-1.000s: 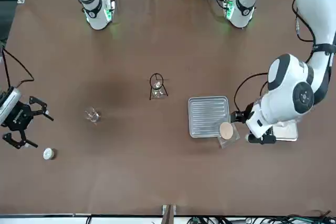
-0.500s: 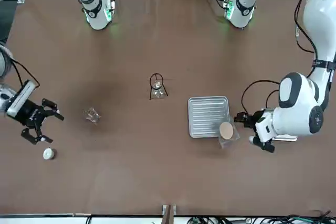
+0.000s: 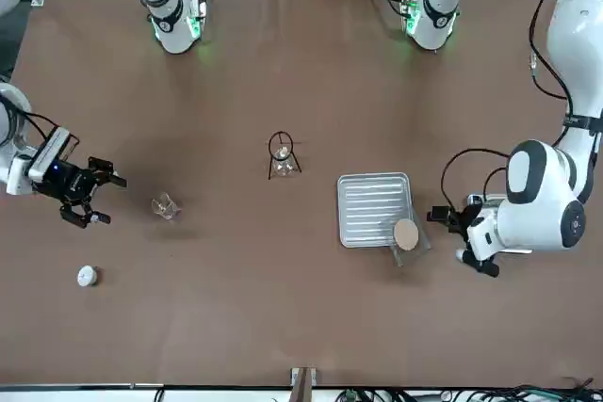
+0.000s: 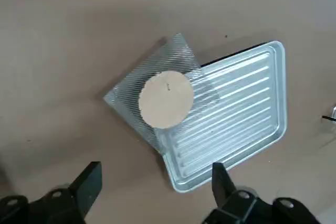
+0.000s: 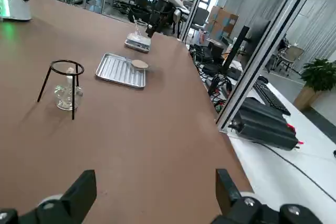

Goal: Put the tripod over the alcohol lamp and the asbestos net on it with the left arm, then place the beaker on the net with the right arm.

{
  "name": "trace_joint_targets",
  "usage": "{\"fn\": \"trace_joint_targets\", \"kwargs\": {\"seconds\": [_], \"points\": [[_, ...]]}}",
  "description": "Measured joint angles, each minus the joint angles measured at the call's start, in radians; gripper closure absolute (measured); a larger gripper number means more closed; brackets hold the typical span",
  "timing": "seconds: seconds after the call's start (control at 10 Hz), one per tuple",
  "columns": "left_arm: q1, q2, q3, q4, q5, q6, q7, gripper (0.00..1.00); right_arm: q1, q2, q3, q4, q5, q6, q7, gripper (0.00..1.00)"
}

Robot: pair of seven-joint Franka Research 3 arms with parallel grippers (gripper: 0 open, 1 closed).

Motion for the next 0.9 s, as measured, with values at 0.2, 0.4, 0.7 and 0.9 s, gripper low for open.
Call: {"fn": "trace_joint_targets", "kwargs": {"seconds": [0.2,0.4,0.7,0.9], "points": [[0.008,0.0,0.004,0.0,-0.001,0.0,0.023,0.02,-0.012,0.011,0.0,-0.063,0.012,0.001,0.041,0.0],[0.029,0.004,0.009,0.0,-0.14,-0.002,0.036,0.01,-0.027,0.033,0.0,-0.077,0.016,-0.001,0.135,0.0],[0.069,0.06,0.021,0.0,-0.274,-0.001,0.157,0.01,-0.035,0.034,0.0,-0.089,0.018,-0.003,0.276,0.0],[0.069,0.092,0.021,0.005,-0.285,0.0,0.301,0.02,-0.054,0.039,-0.002,-0.138,0.018,-0.001,0.284,0.0]]}}
